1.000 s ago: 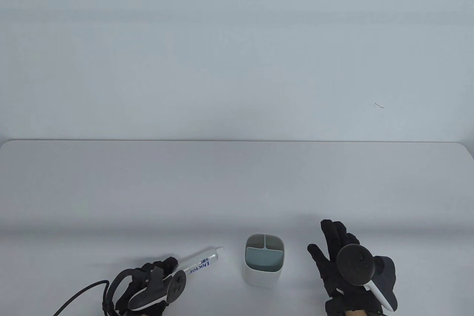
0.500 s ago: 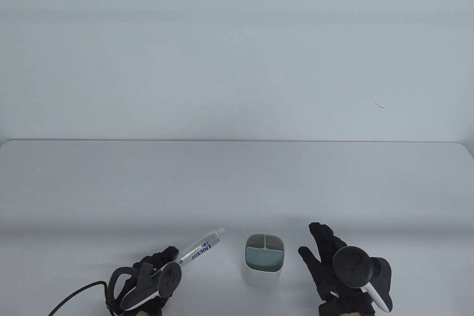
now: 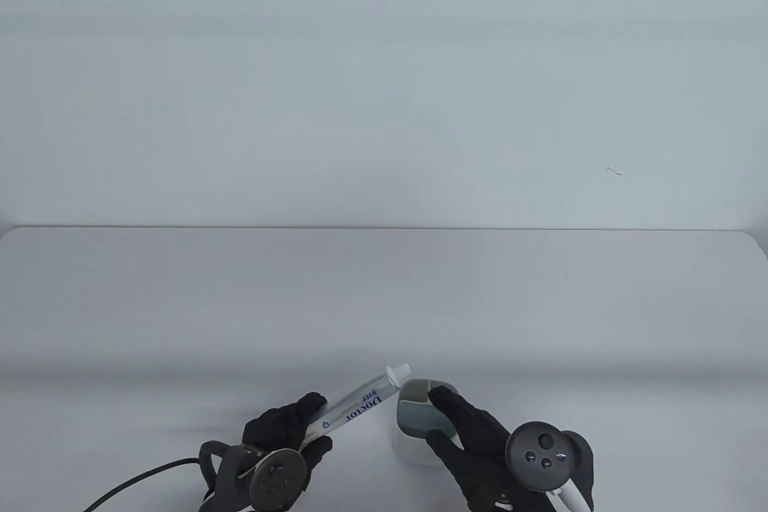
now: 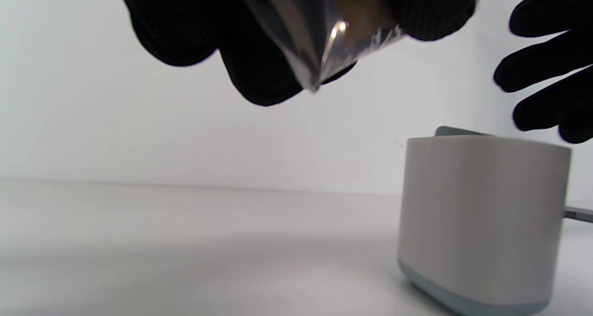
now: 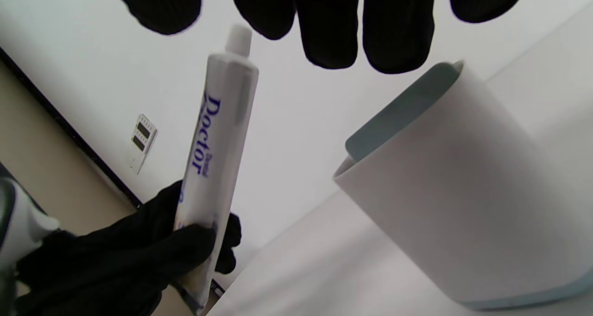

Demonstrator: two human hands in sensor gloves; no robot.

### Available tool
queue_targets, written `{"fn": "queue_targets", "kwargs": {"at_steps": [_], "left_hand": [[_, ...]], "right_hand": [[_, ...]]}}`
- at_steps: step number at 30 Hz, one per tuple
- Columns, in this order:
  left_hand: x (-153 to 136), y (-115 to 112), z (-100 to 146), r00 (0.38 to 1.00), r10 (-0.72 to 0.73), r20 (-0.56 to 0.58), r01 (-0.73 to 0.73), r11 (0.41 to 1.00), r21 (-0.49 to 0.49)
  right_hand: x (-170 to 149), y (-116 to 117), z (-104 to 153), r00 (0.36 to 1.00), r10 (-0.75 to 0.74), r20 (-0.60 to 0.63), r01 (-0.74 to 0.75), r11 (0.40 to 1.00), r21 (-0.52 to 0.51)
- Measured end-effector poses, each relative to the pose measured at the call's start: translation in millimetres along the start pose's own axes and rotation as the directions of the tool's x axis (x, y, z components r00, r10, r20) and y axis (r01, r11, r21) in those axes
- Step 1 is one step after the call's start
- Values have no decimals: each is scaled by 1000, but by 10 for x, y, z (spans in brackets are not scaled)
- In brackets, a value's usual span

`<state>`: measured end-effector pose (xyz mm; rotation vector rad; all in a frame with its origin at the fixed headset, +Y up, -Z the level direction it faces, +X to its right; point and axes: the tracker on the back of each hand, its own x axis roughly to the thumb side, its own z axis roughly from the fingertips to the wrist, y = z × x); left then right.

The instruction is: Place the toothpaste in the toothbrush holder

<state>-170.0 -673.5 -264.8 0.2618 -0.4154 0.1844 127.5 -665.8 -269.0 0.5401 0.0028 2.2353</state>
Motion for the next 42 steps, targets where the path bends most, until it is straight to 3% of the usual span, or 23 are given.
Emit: {"fn": "queue_targets", "kwargs": {"at_steps": [4,13,16,22,27,32,39,42], "left_hand": [[172,74,47,997,28,67,-30,999,43],[435,92,135,980,6,197,-18,998,61],[470,94,154,972,-43,231,20,995,101],[593,16,157,945,-91,315,77,995,57],[552,-16,137,930,-100,354,87,995,52],[327,-77,90,926,-231,299,218,973,78],[59,-233,-14,918,-354,178,375,921,-103],[21,-265,-28,915,-366,170,389,913,-126]], "right_hand": [[69,81,1,1000,-14,26,13,999,36],[57,132,0,974,-213,76,207,975,77],[55,170,6,938,-338,83,331,940,80],[22,306,10,760,-649,43,645,760,81],[38,263,-3,765,-628,140,619,778,111],[26,99,44,721,-657,222,665,746,49],[-70,-185,119,690,-660,299,708,700,-89],[-107,-247,131,700,-641,314,700,702,-127]]}}
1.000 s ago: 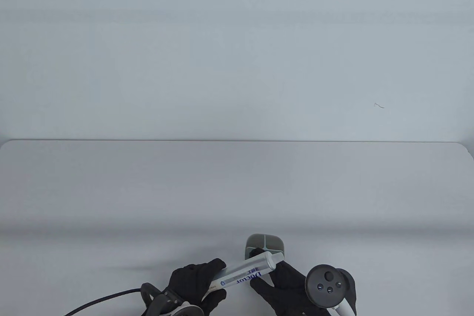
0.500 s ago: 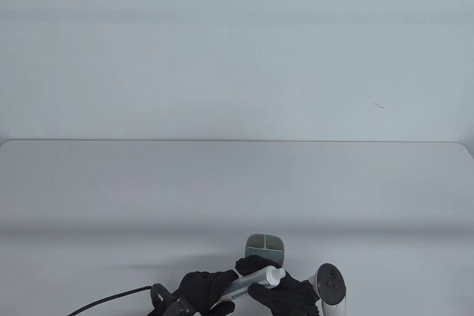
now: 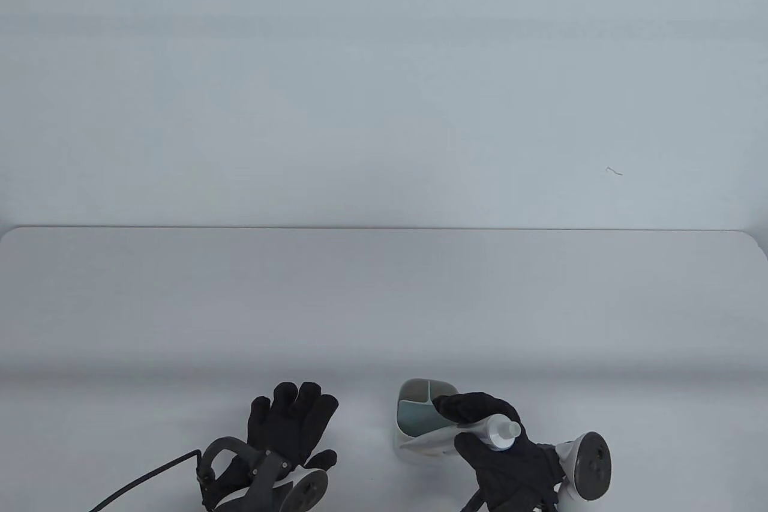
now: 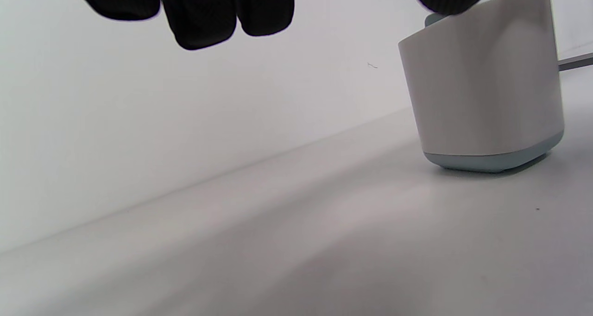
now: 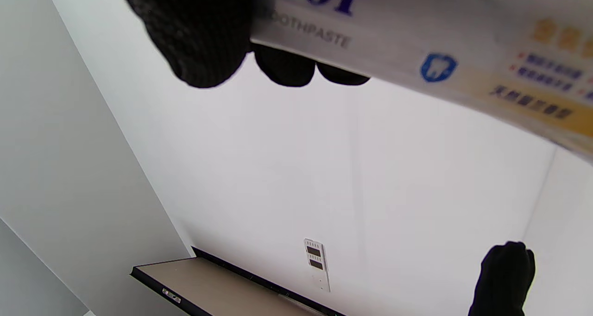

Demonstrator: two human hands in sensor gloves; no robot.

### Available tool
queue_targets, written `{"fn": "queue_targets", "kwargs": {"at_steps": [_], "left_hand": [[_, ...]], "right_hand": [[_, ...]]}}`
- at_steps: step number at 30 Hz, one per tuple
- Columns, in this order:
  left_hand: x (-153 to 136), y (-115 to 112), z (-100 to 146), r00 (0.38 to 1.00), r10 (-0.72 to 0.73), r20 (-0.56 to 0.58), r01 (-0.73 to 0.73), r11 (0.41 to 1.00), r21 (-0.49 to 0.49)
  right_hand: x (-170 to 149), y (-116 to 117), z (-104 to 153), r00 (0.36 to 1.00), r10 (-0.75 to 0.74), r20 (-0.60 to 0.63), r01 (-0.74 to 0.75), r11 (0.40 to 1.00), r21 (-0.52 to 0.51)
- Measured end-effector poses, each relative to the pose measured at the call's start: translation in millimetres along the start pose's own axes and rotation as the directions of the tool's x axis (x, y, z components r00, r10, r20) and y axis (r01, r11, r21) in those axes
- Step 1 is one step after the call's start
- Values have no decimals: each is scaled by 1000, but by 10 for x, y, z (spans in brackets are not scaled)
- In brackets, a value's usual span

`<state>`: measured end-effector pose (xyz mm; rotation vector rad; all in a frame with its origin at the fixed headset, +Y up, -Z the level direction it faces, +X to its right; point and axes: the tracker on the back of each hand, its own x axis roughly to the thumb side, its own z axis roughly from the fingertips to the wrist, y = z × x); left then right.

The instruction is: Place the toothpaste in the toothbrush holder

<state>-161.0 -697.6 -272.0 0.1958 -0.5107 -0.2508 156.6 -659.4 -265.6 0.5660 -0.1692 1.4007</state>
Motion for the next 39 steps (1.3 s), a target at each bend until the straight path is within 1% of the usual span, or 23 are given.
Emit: {"fn": "queue_targets", "kwargs": {"at_steps": [4,8,14,16,18,19,22,24,25,26,27,29,30,31,32,34,37,39], "left_hand": [[6,-2,-4,1000,-7,-4,7,1000,-1],[38,-13,-10,1000,-19,10,19,1000,-14],[47,-23,-15,1000,-9,17,10,1000,-22],[49,-26,-15,1000,-4,20,5,1000,-28],[52,-22,-16,1000,-6,23,7,999,-31],[54,-18,-15,1000,-8,25,9,999,-32],[58,-13,-17,999,-12,32,13,999,-32],[58,-11,-16,999,-16,35,17,999,-31],[57,-11,-16,999,-15,35,16,999,-31],[56,-13,-16,999,-11,36,12,999,-31],[55,-15,-16,999,-7,37,9,999,-32],[56,-19,-15,999,-5,41,7,999,-32],[56,-19,-14,999,-6,42,7,999,-32],[58,-19,-14,999,-6,44,7,999,-33],[58,-20,-13,999,-5,45,6,999,-33],[60,-23,-13,999,-2,46,4,999,-35],[61,-24,-11,999,-1,46,3,999,-38],[59,-21,-9,999,-2,45,4,999,-36]], "right_hand": [[4,-51,-11,999,2,38,-1,1000,-18],[5,-91,-27,999,1,46,1,999,-40],[-40,-99,-58,997,61,43,-59,997,-45],[-85,-77,-64,996,85,36,-83,995,-46],[-174,-36,-55,994,104,15,-103,992,-71],[-235,-10,-57,994,113,-1,-113,991,-67],[-393,53,-77,983,175,-56,-176,984,-13],[-486,88,-83,963,247,-112,-244,969,37],[-507,100,-84,951,288,-111,-283,957,59],[-530,118,-89,915,390,-107,-381,920,93],[-541,128,-90,865,492,-104,-478,868,130],[-551,160,-96,770,633,-83,-616,771,161],[-531,148,-105,753,652,-88,-637,756,148],[-527,156,-113,759,640,-123,-626,768,135],[-527,151,-110,753,643,-141,-629,766,135],[-559,122,-103,720,656,-227,-644,753,133],[-625,44,-93,661,683,-309,-674,722,155],[-643,-14,-98,684,653,-325,-642,750,157]]}}
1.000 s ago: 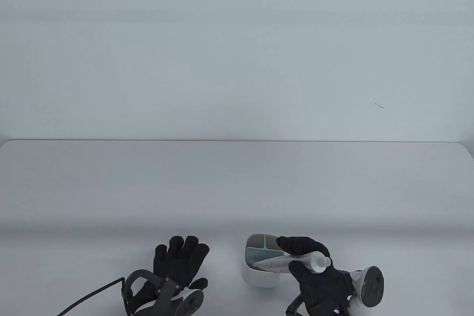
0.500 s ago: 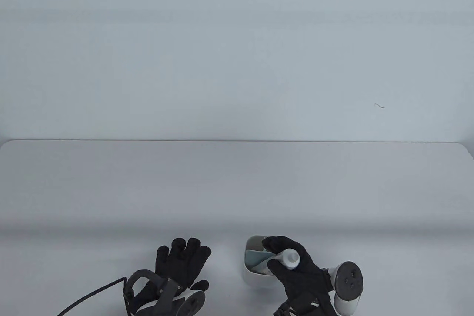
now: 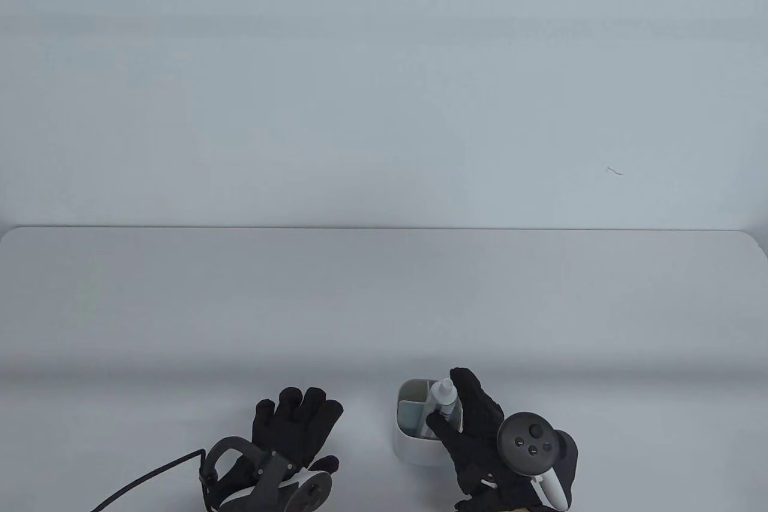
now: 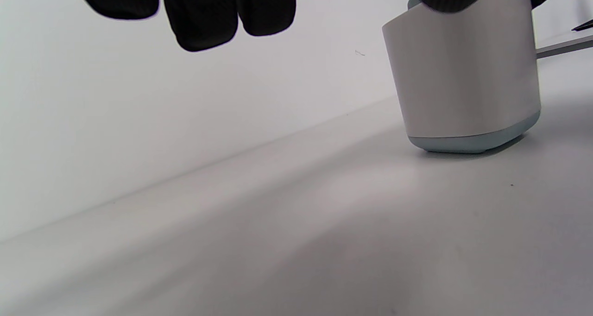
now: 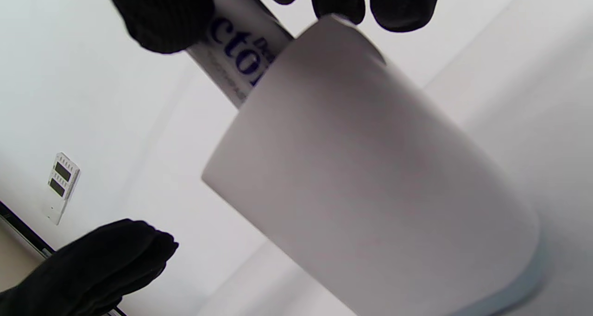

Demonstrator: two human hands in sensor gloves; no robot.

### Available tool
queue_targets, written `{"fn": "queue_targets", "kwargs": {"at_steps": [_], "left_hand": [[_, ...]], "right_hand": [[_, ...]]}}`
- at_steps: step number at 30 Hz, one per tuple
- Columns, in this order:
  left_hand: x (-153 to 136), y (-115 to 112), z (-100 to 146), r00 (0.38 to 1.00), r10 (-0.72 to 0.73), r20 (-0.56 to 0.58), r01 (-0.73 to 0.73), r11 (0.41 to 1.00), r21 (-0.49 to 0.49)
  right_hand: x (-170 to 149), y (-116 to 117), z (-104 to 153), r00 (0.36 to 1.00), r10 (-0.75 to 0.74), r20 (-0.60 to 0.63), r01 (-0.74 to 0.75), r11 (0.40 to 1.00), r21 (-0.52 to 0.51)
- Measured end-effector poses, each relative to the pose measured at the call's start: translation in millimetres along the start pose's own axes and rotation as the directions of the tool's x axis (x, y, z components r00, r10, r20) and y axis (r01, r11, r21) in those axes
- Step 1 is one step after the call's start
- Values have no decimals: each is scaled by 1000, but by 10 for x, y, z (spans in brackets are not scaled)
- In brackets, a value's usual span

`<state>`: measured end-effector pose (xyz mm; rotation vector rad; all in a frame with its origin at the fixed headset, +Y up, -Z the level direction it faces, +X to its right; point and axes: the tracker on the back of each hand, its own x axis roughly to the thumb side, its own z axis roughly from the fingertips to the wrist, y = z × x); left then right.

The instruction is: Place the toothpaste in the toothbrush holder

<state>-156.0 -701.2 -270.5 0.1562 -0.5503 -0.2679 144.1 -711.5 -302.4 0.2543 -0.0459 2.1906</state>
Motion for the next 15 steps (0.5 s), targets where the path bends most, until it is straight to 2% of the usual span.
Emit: {"fn": "queue_targets", "kwargs": {"at_steps": [3,8,12,15], "left_hand": [[-20,12,9,1000,3,-5,-3,1000,6],[-134,49,48,999,-12,-36,13,999,36],[-298,60,98,996,11,-94,-6,998,57],[-420,25,110,989,36,-140,-30,998,47]], "right_hand": [[-31,-22,-12,998,-69,-7,69,996,60],[4,-86,5,995,-99,20,97,992,77],[83,-274,47,994,-81,76,80,997,12],[117,-456,67,996,11,87,-4,997,-81]]}}
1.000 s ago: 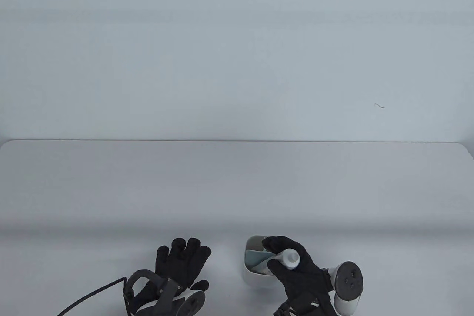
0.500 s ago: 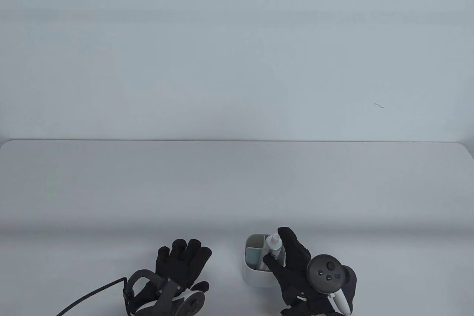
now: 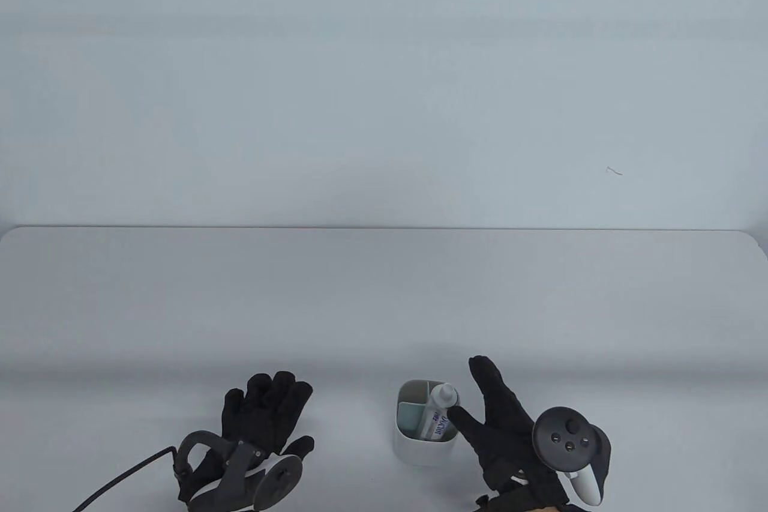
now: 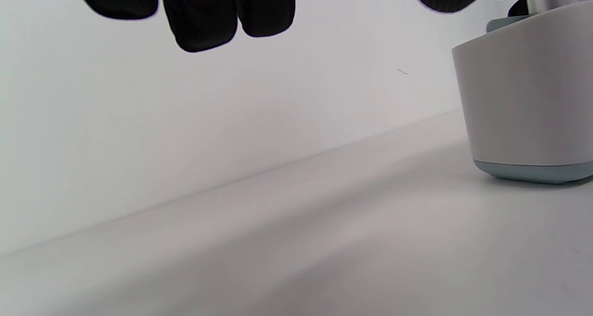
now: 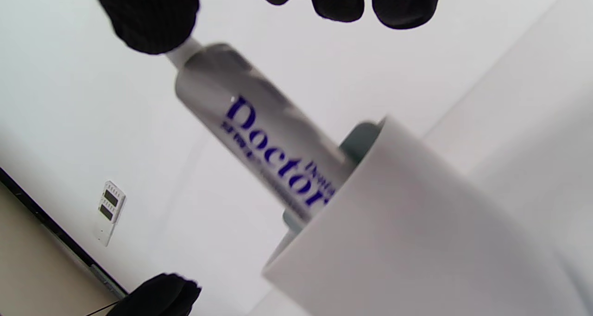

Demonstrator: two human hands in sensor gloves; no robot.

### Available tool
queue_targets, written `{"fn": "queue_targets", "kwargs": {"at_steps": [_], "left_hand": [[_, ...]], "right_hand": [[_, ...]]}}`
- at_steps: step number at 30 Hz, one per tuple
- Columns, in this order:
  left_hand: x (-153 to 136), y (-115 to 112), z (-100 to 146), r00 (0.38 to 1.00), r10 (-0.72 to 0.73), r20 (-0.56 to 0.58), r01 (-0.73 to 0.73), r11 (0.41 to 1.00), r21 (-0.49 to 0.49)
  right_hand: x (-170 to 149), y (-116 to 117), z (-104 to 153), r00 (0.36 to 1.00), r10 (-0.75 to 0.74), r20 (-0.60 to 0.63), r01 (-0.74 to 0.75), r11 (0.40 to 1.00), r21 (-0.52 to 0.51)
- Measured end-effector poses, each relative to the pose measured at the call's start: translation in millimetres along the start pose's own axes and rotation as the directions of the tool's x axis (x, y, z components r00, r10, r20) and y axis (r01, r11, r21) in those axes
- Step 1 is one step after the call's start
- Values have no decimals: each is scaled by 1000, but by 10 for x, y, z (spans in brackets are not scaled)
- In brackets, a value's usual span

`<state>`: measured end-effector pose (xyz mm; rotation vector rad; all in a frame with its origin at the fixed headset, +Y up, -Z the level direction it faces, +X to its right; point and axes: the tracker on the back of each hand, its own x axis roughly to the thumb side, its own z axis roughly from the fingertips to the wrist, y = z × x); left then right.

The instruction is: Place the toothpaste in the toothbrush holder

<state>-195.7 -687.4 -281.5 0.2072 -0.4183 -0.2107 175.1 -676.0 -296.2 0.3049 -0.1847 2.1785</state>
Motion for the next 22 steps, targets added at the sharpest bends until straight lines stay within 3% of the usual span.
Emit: {"fn": "queue_targets", "kwargs": {"at_steps": [3,6,12,22], "left_hand": [[-73,-54,-10,1000,-1,-30,0,1000,-24],[-109,-114,-27,999,5,-48,-7,999,-48],[-103,-147,-30,998,-15,-54,11,997,-76],[-82,-135,-30,999,3,-38,-6,997,-74]], "right_hand": [[0,-110,30,984,177,-3,-177,980,-89],[-13,-161,37,964,266,-24,-266,955,-133],[48,-201,52,856,497,-140,-513,850,-121],[74,-107,27,852,506,-133,-515,856,-40]]}}
